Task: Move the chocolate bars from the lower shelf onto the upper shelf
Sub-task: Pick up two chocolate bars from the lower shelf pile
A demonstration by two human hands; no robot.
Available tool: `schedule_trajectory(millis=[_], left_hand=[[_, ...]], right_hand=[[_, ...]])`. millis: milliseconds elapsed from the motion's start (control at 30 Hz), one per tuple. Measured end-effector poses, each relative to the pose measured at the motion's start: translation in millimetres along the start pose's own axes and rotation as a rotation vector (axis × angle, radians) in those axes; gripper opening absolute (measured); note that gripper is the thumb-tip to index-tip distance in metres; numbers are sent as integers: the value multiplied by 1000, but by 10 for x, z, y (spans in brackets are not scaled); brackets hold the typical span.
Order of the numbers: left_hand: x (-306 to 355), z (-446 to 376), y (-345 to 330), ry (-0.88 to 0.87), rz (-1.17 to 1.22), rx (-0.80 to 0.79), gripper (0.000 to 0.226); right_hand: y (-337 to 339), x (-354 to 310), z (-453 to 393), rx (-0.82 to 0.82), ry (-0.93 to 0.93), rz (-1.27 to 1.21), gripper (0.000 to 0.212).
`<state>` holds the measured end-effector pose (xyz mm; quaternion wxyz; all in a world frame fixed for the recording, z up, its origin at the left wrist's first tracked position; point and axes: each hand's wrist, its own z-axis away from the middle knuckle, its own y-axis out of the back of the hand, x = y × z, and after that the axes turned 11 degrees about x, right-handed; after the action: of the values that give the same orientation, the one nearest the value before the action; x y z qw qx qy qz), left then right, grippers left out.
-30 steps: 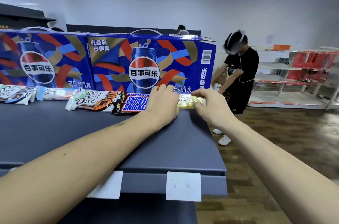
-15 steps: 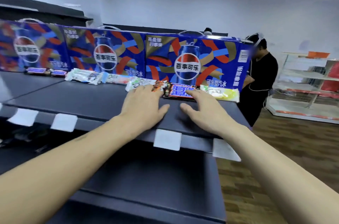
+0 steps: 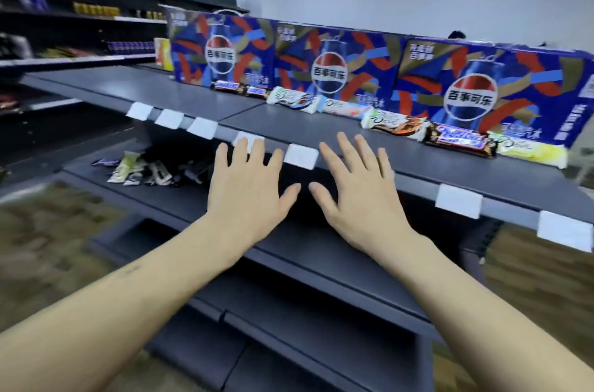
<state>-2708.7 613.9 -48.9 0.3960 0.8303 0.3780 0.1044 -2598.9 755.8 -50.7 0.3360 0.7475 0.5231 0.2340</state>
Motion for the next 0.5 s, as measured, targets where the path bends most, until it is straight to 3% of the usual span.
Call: schedule_trajectory(millis=[267,500], left_hand=[[-960,860,-245,94,66,-103,60],[-1515,1241,-745,171,84,-237,52]], right_hand=[[-638,-1074,222,-134,59,-199,64],[-1509,-1427,243,-358,2,-406,60]])
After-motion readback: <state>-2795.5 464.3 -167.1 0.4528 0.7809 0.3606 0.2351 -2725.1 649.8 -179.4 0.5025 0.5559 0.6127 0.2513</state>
